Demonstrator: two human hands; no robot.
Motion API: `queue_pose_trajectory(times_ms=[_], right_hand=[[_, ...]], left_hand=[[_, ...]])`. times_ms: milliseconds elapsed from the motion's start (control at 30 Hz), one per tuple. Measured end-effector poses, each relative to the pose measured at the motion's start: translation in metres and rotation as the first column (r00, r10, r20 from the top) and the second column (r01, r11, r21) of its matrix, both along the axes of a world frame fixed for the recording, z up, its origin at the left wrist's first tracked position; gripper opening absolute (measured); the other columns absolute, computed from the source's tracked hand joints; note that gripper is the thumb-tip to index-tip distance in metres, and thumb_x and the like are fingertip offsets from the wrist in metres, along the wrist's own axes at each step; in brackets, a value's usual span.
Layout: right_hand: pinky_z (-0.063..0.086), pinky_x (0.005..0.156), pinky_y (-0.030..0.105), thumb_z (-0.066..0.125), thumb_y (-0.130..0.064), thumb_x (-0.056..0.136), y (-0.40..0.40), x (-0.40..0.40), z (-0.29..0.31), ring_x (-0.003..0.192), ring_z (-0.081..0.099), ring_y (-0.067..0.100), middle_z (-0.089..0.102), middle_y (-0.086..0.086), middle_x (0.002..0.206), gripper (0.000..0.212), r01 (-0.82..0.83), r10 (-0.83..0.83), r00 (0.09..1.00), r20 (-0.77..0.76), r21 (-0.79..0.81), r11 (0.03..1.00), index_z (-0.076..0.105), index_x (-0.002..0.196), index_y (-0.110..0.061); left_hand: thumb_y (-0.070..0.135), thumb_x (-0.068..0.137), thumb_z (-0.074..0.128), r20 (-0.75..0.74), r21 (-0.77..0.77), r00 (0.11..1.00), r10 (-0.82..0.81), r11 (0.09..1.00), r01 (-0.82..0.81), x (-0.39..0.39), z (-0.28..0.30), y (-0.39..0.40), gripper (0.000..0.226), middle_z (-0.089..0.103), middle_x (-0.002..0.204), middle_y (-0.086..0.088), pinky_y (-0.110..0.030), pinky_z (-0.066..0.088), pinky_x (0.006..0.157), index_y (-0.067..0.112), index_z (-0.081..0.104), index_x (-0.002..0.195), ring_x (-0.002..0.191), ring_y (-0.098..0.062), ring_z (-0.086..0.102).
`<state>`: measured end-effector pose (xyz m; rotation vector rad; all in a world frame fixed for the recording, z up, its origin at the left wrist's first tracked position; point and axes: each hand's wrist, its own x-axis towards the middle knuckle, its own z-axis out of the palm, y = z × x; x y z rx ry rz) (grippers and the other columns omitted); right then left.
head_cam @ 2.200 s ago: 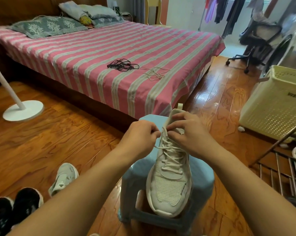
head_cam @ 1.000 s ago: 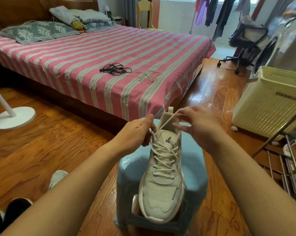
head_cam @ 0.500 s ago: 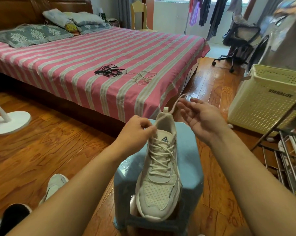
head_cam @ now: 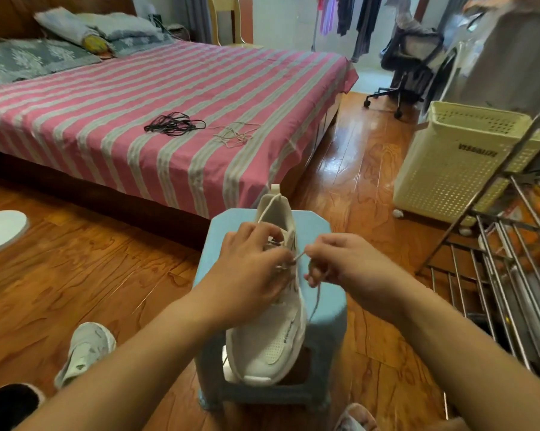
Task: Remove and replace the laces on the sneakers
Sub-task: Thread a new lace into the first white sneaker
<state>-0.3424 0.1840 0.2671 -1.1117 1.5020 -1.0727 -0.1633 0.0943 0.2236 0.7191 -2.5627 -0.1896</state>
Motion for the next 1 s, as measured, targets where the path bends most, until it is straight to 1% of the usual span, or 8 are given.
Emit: queue_pose_trajectory(times_ms=[133,300,367,467,567,667,867,1000], right_hand=[[0.042,0.052,0.019,0.056,-0.021,0.095,0.007,-0.070,0.013,0.039,0.028,0.004,0.031,-0.008,0.055,0.014,0.188,-0.169,0.788,0.593,0.029,0.982,0.066,0.098,-0.010],[0.053,0.056,0.021,0.048,-0.007,0.098,0.009,-0.127,0.013,0.049,0.053,0.006,0.054,-0.003,0.060,0.015,0.660,-0.313,0.176,0.933,0.124,0.741,0.061,0.091,-0.008],[0.059,0.065,0.030,0.052,-0.009,0.096,0.006,-0.125,0.014,0.060,0.065,0.011,0.063,0.001,0.067,0.015,0.674,-0.316,0.245,0.917,0.073,0.735,0.062,0.086,-0.010],[0.053,0.055,0.029,0.052,-0.024,0.102,0.003,-0.094,0.011,0.057,0.053,0.014,0.053,0.003,0.069,0.024,0.500,-0.464,0.734,0.496,0.069,0.863,0.060,0.083,-0.012],[0.042,0.044,0.024,0.044,-0.057,0.100,0.010,-0.035,0.003,0.049,0.046,0.015,0.053,0.005,0.065,0.054,0.075,-0.160,0.970,0.185,0.394,0.916,0.062,0.085,-0.008],[0.046,0.050,0.022,0.055,-0.053,0.097,0.006,0.014,-0.007,0.056,0.046,0.011,0.055,0.003,0.069,0.044,-0.110,-0.100,0.841,0.532,0.349,0.931,0.064,0.088,-0.011],[0.047,0.077,0.031,0.049,-0.021,0.105,-0.022,0.001,-0.020,0.071,0.052,0.017,0.056,0.007,0.072,0.027,0.379,-0.518,0.354,0.778,0.387,0.841,0.059,0.084,-0.009],[0.030,0.038,0.017,0.034,-0.026,0.110,-0.036,-0.052,-0.016,0.039,0.028,0.006,0.034,-0.004,0.049,0.035,0.604,-0.588,0.289,0.755,0.333,0.724,0.051,0.083,-0.011]], left_hand=[[0.034,0.093,0.066,-0.099,0.039,0.994,0.050,0.998,-0.047,-0.002,0.000,-0.003,0.014,0.058,0.114,0.004,-0.046,0.042,0.087,0.021,0.069,0.090,0.109,-0.022,0.046],[0.040,0.090,0.059,-0.110,0.137,0.991,0.082,0.988,-0.067,0.001,0.003,-0.003,0.024,0.056,0.109,0.008,-0.038,0.037,0.092,0.020,0.072,0.083,0.109,-0.016,0.044],[0.043,0.090,0.059,-0.107,0.144,0.990,0.089,0.987,-0.073,0.000,0.005,-0.002,0.025,0.056,0.108,0.011,-0.037,0.035,0.090,0.023,0.073,0.083,0.109,-0.015,0.045],[0.042,0.092,0.064,-0.144,0.157,0.980,0.138,0.981,-0.115,-0.005,0.004,0.000,0.019,0.057,0.104,0.015,-0.038,0.030,0.088,0.027,0.073,0.084,0.107,-0.013,0.045],[0.037,0.093,0.069,-0.227,0.202,0.952,0.204,0.966,-0.159,-0.013,0.005,0.005,0.014,0.059,0.100,0.018,-0.034,0.024,0.087,0.030,0.072,0.082,0.106,-0.011,0.046],[0.034,0.092,0.067,-0.221,0.139,0.960,0.173,0.980,-0.144,-0.016,0.007,0.010,0.008,0.060,0.103,0.014,-0.034,0.025,0.088,0.028,0.072,0.090,0.107,-0.013,0.047],[0.027,0.085,0.067,-0.161,0.130,0.981,0.105,0.988,-0.084,-0.009,0.011,0.009,0.006,0.056,0.101,0.016,-0.032,0.024,0.097,0.029,0.072,0.089,0.104,-0.009,0.048],[0.022,0.087,0.070,-0.162,0.169,0.982,0.100,0.983,-0.073,-0.007,0.009,0.008,0.004,0.054,0.100,0.014,-0.036,0.028,0.101,0.025,0.073,0.088,0.100,-0.003,0.042]])
